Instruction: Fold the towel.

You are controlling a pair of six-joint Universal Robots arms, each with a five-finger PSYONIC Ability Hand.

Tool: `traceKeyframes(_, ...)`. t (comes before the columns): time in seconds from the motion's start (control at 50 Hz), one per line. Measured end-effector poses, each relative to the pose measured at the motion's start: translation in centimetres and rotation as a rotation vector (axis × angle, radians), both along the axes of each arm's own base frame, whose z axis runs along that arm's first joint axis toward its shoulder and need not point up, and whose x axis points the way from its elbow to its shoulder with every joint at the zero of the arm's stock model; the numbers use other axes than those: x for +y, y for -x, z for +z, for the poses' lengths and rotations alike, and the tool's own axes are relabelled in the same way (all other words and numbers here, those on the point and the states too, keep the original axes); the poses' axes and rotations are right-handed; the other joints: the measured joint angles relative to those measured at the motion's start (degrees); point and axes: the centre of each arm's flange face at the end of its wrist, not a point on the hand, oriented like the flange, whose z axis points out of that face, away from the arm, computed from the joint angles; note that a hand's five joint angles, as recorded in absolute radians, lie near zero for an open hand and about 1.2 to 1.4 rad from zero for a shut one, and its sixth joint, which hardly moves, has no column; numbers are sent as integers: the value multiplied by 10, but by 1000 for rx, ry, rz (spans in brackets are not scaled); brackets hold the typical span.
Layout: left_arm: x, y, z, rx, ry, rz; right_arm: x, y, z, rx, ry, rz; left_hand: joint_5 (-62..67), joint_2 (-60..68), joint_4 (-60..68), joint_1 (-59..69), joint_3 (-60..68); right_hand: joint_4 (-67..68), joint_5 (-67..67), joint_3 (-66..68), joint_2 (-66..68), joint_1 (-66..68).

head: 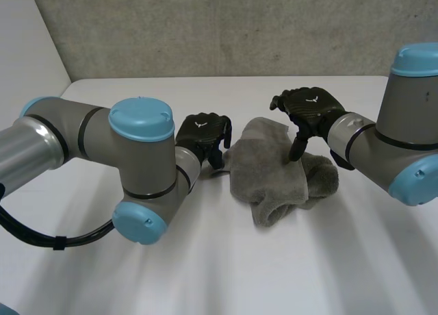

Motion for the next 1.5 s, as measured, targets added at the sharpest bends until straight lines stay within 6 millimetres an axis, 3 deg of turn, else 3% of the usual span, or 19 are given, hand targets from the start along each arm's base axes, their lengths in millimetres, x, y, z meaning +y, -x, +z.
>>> traceKeyframes(0.04, 6, -4, 0, -28, 4, -15, 4, 4, 0, 23, -1, 5, -54, -56, -57, -59, -56, 107, 113, 104, 119, 115)
traceKeyframes(0.1, 23, -13, -1, -98, 16, -54, 16, 17, -2, 92, -2, 27, -89, -94, -92, -93, -93, 391, 395, 388, 397, 386)
traceKeyframes(0.18, 36, -21, -1, -149, 26, -84, 26, 25, -6, 140, -7, 49, -91, -97, -93, -94, -95, 431, 437, 424, 421, 426)
traceKeyframes(0.44, 38, -21, 2, -156, 45, -98, 25, 28, -7, 139, -1, 43, -92, -99, -95, -95, -96, 421, 426, 415, 412, 412)
traceKeyframes(0.5, 34, -17, 6, -138, 65, -98, 25, 30, 5, 113, 23, 22, -102, -107, -103, -103, -104, 301, 302, 293, 287, 284)
traceKeyframes(0.64, 24, -6, 15, -88, 129, -98, 31, 35, 20, 74, 39, -2, -146, -152, -144, -147, -147, 173, 169, 172, 179, 165)
traceKeyframes(0.74, 20, 2, 11, -65, 158, -107, 35, 38, 21, 72, 33, -12, -212, -209, -203, -209, -213, 98, 86, 90, 93, 84)
traceKeyframes(0.94, 31, 25, -27, -75, 117, -272, 36, 59, 6, 98, -34, -67, -424, -404, -407, -408, -417, 47, 35, 50, 60, 45)
traceKeyframes(1.16, 26, 37, -48, -91, 116, -340, 38, 64, -29, 120, -108, -69, -440, -434, -427, -429, -436, 46, 45, 50, 60, 41)
traceKeyframes(1.22, 23, 38, -50, -105, 134, -337, 35, 63, -39, 123, -117, -68, -396, -395, -399, -395, -394, 73, 84, 72, 80, 64)
traceKeyframes(1.34, 18, 38, -57, -167, 183, -319, 30, 59, -59, 130, -145, -60, -159, -162, -155, -148, -159, 257, 264, 253, 261, 256)
traceKeyframes(1.42, 16, 36, -60, -213, 214, -297, 24, 57, -68, 133, -156, -57, 170, 181, 189, 188, 189, 542, 541, 516, 506, 520)
traceKeyframes(1.5, 17, 34, -59, -243, 231, -282, 17, 54, -68, 129, -146, -59, 239, 252, 262, 224, 271, 598, 584, 557, 545, 561)
